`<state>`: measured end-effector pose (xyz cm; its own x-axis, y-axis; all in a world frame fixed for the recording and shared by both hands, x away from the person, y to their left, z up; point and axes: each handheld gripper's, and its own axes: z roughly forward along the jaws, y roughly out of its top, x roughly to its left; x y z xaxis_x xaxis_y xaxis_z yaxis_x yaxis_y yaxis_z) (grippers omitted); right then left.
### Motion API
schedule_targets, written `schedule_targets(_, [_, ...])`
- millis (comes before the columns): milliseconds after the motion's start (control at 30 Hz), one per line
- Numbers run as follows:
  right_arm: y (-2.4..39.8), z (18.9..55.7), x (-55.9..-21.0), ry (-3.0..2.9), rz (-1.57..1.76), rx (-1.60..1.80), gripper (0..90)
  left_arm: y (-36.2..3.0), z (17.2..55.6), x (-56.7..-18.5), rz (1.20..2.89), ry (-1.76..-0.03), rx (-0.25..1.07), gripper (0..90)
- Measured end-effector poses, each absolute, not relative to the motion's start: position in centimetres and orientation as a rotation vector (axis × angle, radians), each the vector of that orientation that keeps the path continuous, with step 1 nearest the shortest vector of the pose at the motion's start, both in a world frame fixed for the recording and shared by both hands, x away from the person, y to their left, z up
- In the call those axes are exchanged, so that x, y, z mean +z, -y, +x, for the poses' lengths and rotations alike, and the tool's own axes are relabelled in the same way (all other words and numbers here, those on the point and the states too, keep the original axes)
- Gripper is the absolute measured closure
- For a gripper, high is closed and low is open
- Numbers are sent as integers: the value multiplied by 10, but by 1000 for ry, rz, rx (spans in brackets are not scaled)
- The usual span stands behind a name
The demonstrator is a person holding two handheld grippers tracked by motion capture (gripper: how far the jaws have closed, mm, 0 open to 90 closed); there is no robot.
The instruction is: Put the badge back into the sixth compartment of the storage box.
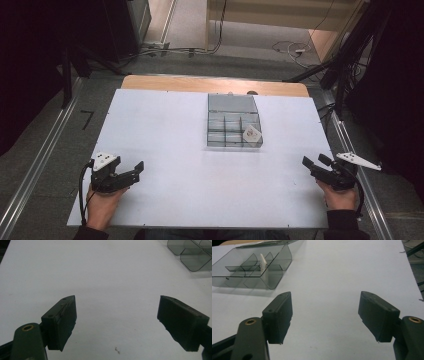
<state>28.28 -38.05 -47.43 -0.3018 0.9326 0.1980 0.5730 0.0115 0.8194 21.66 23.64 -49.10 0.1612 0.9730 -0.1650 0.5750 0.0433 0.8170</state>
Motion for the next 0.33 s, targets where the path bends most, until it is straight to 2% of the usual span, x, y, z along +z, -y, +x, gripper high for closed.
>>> schedule_targets(333, [391,278,-479,-1879,1567,1179,257,-241,217,-491,1618,-1531,627,163])
